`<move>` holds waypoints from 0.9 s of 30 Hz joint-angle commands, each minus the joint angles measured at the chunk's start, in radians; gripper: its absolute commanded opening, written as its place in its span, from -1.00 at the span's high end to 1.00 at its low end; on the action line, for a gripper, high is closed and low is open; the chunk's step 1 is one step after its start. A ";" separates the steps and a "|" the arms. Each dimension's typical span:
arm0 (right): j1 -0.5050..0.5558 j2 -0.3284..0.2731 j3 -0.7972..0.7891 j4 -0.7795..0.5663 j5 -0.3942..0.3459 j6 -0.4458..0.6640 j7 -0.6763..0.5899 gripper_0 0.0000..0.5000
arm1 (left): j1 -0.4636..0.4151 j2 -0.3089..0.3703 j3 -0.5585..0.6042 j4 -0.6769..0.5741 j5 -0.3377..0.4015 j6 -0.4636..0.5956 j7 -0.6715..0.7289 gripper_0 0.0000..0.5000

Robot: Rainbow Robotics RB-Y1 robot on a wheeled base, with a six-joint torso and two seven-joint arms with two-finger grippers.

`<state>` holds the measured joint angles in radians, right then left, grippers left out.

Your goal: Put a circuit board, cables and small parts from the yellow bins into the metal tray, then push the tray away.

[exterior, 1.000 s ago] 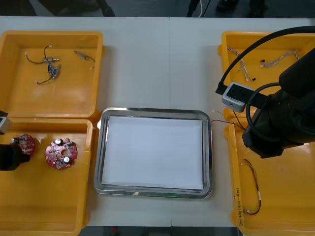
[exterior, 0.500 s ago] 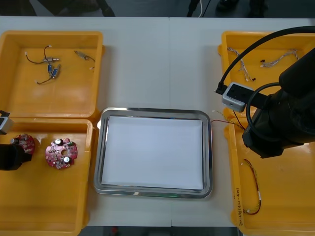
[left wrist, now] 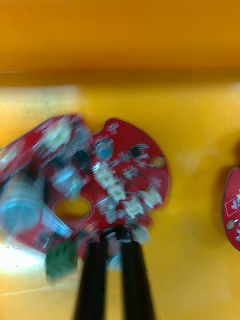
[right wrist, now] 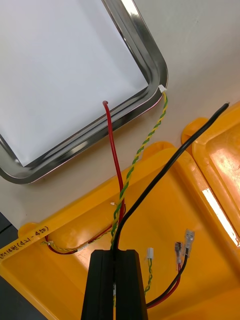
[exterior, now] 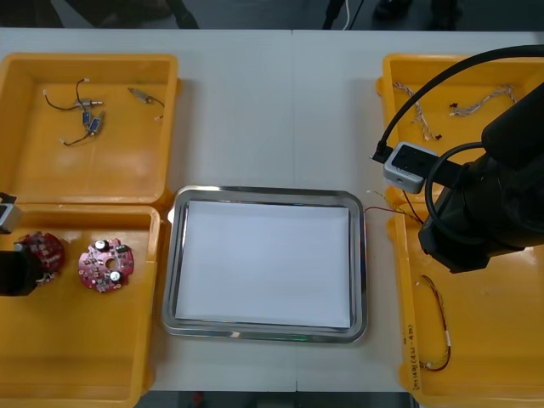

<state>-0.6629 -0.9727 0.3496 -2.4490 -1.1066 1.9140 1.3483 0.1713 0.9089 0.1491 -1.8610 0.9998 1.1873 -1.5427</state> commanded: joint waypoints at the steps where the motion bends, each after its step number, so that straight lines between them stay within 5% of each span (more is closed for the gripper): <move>1: -0.034 0.009 0.012 -0.002 0.007 0.006 0.012 1.00 | 0.034 0.007 -0.013 -0.003 -0.009 -0.012 0.055 0.99; 14: -0.034 0.009 0.011 -0.002 0.007 0.006 0.012 1.00 | 0.028 0.007 0.004 -0.003 0.005 0.009 0.046 1.00; 27: -0.034 0.009 0.011 -0.002 0.005 0.006 0.012 1.00 | -0.004 0.007 0.164 -0.095 0.049 0.252 0.044 1.00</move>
<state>-0.6631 -0.9727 0.3496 -2.4487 -1.1065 1.9156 1.3483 0.1743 0.9089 0.2475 -1.9053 1.0328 1.3898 -1.5427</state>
